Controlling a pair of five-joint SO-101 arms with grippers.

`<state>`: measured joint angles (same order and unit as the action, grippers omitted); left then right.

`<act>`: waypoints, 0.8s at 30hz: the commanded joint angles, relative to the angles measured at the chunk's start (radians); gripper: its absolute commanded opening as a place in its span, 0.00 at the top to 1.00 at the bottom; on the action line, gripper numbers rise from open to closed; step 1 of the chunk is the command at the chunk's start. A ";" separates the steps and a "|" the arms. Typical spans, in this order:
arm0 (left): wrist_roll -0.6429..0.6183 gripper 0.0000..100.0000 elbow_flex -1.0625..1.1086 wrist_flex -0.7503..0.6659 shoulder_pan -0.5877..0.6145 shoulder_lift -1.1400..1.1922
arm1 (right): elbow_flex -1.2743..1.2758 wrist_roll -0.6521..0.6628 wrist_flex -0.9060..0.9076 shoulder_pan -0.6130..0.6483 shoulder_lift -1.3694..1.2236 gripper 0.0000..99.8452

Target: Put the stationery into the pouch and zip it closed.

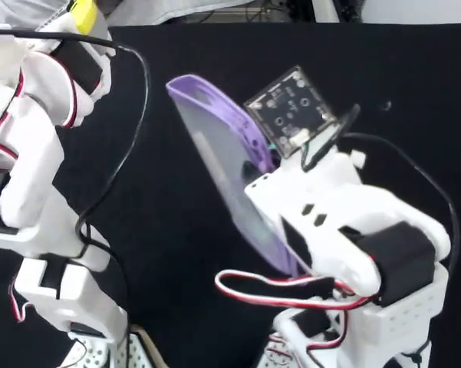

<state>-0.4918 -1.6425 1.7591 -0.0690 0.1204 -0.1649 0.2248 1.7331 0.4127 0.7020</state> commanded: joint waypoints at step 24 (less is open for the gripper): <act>-0.011 0.97 1.190 -0.399 -0.162 -0.664 | -0.007 -0.011 -0.037 0.083 0.067 0.99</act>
<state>-0.4994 -0.6130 1.4845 -0.2256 -0.4611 -0.1603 0.2248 1.7177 0.4787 0.7403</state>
